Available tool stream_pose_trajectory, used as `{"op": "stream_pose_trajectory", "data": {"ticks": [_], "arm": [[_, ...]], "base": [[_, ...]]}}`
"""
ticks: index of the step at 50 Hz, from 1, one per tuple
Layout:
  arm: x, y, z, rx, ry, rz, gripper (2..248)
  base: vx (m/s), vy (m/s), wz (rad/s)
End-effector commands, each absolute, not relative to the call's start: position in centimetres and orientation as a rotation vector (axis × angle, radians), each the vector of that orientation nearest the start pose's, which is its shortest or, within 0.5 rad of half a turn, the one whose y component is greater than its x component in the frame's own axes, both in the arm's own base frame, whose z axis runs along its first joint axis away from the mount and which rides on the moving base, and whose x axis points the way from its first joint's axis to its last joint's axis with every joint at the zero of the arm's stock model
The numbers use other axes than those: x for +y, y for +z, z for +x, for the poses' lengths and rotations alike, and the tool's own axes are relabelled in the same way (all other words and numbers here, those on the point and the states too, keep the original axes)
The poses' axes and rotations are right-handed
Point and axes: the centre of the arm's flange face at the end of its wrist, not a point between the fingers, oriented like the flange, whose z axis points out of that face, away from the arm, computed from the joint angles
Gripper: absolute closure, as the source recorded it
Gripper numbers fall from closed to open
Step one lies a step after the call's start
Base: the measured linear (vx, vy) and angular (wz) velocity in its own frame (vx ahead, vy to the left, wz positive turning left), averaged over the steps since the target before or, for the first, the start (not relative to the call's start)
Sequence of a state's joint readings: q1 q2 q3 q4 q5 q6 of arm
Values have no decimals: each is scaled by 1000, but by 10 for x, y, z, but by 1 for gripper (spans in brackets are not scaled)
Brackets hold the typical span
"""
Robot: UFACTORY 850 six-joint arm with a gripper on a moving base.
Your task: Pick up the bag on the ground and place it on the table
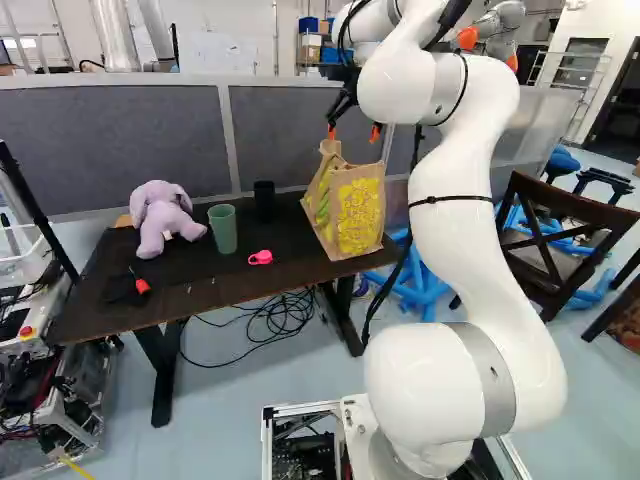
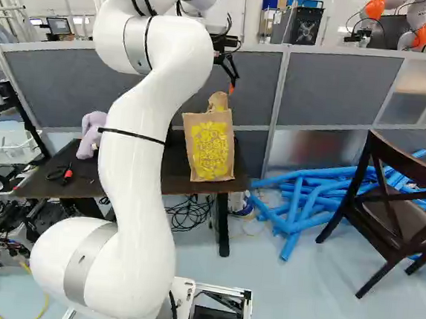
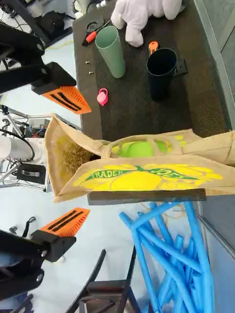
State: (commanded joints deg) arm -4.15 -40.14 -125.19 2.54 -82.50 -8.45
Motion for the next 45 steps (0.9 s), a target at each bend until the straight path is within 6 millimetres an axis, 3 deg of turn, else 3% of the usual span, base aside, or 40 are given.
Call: {"op": "stream_pose_trajectory", "data": {"ticks": [45], "arm": [[-46,685,691,-109,-76,-3100,3]], "base": [[-85,1,11]]}}
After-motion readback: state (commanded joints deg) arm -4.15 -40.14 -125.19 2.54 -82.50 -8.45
